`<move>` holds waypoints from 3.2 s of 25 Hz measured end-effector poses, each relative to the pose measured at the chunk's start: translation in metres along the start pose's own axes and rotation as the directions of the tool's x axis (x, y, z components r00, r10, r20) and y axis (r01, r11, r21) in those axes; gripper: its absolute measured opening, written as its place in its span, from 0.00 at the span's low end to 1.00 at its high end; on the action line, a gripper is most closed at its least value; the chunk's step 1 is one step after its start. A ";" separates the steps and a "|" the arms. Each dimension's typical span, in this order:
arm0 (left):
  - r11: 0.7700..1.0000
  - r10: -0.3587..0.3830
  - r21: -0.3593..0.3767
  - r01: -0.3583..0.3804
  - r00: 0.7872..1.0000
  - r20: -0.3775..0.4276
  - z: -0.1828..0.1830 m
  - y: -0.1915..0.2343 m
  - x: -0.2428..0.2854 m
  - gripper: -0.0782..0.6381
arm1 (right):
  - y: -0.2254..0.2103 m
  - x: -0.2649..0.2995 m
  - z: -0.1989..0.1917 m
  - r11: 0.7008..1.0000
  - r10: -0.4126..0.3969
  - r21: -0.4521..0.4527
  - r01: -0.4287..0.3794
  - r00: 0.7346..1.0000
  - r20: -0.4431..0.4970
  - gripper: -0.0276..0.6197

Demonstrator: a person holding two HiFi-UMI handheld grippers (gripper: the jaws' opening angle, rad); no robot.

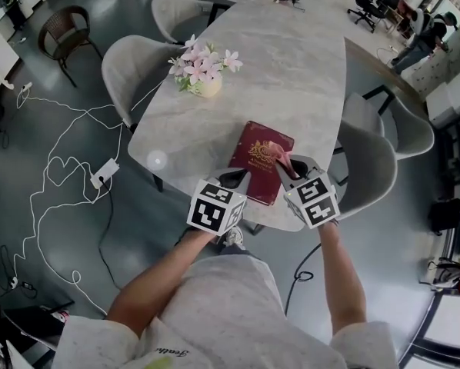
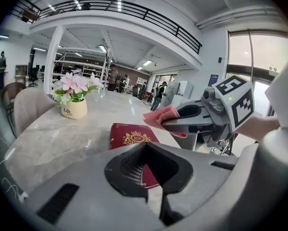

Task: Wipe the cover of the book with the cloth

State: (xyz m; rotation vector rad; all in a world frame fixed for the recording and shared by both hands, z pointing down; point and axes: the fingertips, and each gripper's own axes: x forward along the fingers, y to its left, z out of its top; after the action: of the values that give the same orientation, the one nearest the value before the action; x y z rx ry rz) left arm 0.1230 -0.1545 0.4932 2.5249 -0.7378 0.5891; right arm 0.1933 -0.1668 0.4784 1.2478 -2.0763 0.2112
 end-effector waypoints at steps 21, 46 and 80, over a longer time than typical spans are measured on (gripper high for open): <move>0.990 0.128 -0.064 -0.128 0.992 -0.007 0.015 0.041 0.026 0.12 | -0.053 0.093 0.014 0.991 0.108 -0.082 -0.108 0.994 -0.006 0.07; 0.980 0.172 -0.092 -0.175 0.984 -0.033 0.012 0.063 0.027 0.12 | -0.050 0.134 -0.001 0.982 0.162 -0.087 -0.167 0.985 -0.065 0.07; 0.993 0.095 -0.064 -0.097 0.995 -0.026 -0.010 0.047 -0.009 0.12 | 0.015 0.105 -0.011 0.988 0.138 -0.059 -0.144 0.986 -0.096 0.07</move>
State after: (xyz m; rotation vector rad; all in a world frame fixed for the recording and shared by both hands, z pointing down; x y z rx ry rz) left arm 0.0859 -0.1815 0.5103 2.4300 -0.8602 0.6157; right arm 0.1554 -0.2293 0.5561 1.0335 -2.0763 0.2578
